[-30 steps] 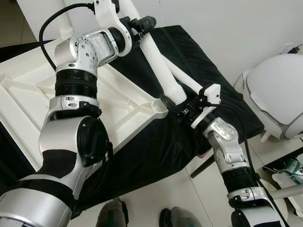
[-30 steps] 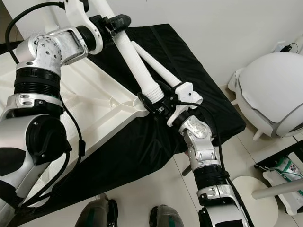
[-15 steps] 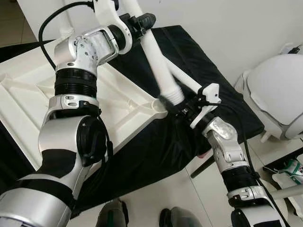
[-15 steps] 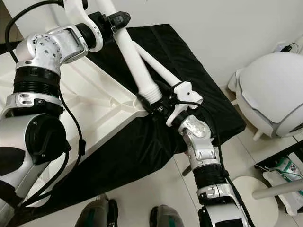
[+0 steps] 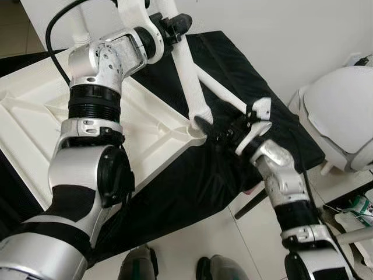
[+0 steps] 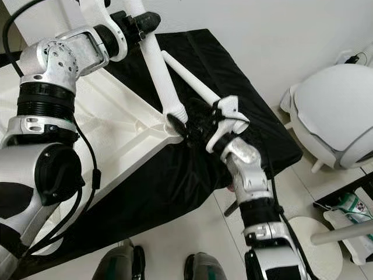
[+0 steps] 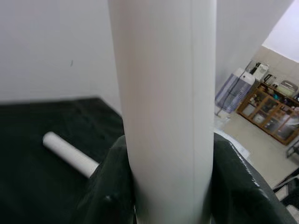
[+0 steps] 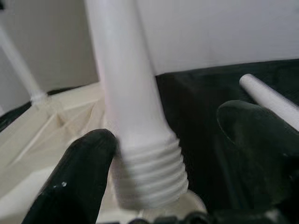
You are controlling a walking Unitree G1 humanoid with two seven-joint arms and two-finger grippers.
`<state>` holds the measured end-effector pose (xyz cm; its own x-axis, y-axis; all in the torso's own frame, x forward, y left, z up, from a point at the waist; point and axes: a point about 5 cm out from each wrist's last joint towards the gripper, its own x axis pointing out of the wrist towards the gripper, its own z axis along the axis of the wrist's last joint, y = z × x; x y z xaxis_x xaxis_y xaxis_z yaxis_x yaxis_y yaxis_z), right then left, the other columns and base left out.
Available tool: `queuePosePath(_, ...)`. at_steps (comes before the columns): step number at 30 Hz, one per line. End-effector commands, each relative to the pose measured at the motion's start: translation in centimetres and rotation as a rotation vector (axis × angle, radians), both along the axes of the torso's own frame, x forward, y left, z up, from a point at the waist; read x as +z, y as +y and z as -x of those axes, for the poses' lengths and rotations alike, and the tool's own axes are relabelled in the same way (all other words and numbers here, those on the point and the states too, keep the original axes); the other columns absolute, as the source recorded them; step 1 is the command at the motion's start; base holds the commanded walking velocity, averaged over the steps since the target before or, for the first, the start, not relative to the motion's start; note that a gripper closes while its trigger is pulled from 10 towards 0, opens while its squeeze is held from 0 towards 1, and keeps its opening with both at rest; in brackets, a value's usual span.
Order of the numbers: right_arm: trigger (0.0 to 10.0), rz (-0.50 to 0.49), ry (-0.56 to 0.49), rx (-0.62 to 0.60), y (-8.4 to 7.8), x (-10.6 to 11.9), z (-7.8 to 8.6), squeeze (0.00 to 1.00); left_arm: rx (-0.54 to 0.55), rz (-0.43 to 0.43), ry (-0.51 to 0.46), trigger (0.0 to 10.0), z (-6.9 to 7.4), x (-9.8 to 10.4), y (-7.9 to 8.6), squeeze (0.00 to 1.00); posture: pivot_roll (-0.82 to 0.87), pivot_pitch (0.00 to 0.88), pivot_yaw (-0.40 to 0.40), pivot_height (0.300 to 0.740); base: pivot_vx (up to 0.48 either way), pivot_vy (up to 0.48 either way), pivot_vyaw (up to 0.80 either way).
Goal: Building children table
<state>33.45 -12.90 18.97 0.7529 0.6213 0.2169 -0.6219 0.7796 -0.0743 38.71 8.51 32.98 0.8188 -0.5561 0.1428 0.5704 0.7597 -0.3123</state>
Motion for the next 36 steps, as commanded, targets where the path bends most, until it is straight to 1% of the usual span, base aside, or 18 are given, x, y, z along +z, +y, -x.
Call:
queuePosePath(1,10.0,-0.018,0.010,-0.042,-0.7,1.2,-0.5,0.00,-0.058,-0.036,-0.079,10.0,0.9,0.6,-1.1,0.00,-0.08,0.019,0.000,0.740,0.000,0.000,0.00)
queuePosePath(2,10.0,-0.018,0.021,-0.058,-1.0,1.9,-0.9,0.00,-0.067,-0.063,-0.122,10.0,1.4,0.6,-1.7,0.00,-0.08,0.020,-0.001,0.740,0.000,0.000,0.00)
queuePosePath(4,10.0,-0.018,0.021,-0.058,-1.0,1.9,-0.9,0.00,-0.067,-0.063,-0.122,10.0,1.4,0.6,-1.7,0.00,-0.08,0.020,-0.001,0.740,0.000,0.000,0.00)
queuePosePath(5,10.0,-0.012,0.020,-0.063,-1.2,2.4,-1.1,0.00,-0.074,-0.083,-0.152,10.0,1.9,0.6,-2.2,0.00,-0.08,0.020,-0.004,0.740,0.000,0.000,0.00)
queuePosePath(8,10.0,0.030,0.006,-0.059,-1.3,3.6,-1.6,0.00,-0.097,-0.113,-0.187,10.0,2.8,0.4,-3.5,0.00,-0.08,0.021,-0.011,0.740,0.000,0.000,0.00)
queuePosePath(9,10.0,0.030,0.006,-0.059,-1.3,3.6,-1.6,0.00,-0.097,-0.113,-0.187,10.0,2.8,0.4,-3.5,0.00,-0.08,0.021,-0.011,0.740,0.000,0.000,0.00)
queuePosePath(11,10.0,0.071,0.005,-0.038,-1.0,3.9,-1.7,0.00,-0.105,-0.119,-0.196,10.0,3.1,0.4,-4.0,0.00,-0.07,0.020,-0.014,0.740,0.000,0.000,0.00)
queuePosePath(14,10.0,0.086,0.007,-0.026,-0.9,3.9,-1.7,0.00,-0.109,-0.121,-0.200,10.0,3.2,0.3,-4.2,0.00,-0.07,0.020,-0.014,0.740,0.000,0.000,0.00)
queuePosePath(16,10.0,0.128,0.021,0.031,-0.2,3.7,-1.6,0.00,-0.115,-0.133,-0.212,10.0,3.5,0.2,-4.7,0.00,-0.07,0.019,-0.020,0.740,0.000,0.000,0.00)
queuePosePath(17,10.0,0.128,0.021,0.031,-0.2,3.7,-1.6,0.00,-0.115,-0.133,-0.212,10.0,3.5,0.2,-4.7,0.00,-0.07,0.019,-0.020,0.740,0.000,0.000,0.00)
queuePosePath(19,10.0,0.153,0.033,0.099,0.5,3.4,-1.2,0.00,-0.104,-0.159,-0.222,10.0,3.5,-0.1,-4.9,0.00,-0.06,0.020,-0.024,0.740,0.000,0.000,0.00)
queuePosePath(20,10.0,0.162,0.059,0.140,0.7,3.2,-0.8,0.00,-0.089,-0.172,-0.230,10.0,3.5,-0.3,-4.7,0.00,-0.06,0.019,-0.025,0.740,0.000,0.000,0.00)
queuePosePath(25,10.0,0.166,0.064,0.150,0.7,3.2,-0.7,0.00,-0.081,-0.177,-0.232,10.0,3.4,-0.3,-4.6,0.00,-0.06,0.020,-0.026,0.740,0.000,0.000,0.00)
queuePosePath(28,10.0,0.183,0.074,0.168,0.3,3.1,-0.5,0.00,-0.057,-0.195,-0.238,10.0,3.3,-0.4,-4.1,0.00,-0.06,0.024,-0.026,0.740,0.000,0.000,0.00)
queuePosePath(30,10.0,0.193,0.081,0.172,-0.3,3.1,-0.4,0.00,-0.039,-0.212,-0.245,10.0,3.2,-0.4,-3.7,0.00,-0.06,0.025,-0.025,0.740,0.000,0.000,0.00)
queuePosePath(36,10.0,0.164,0.100,0.163,-1.2,3.4,-0.5,0.00,-0.009,-0.232,-0.258,10.0,2.9,-0.3,-3.1,0.00,-0.06,0.025,-0.027,0.740,0.000,0.000,0.00)
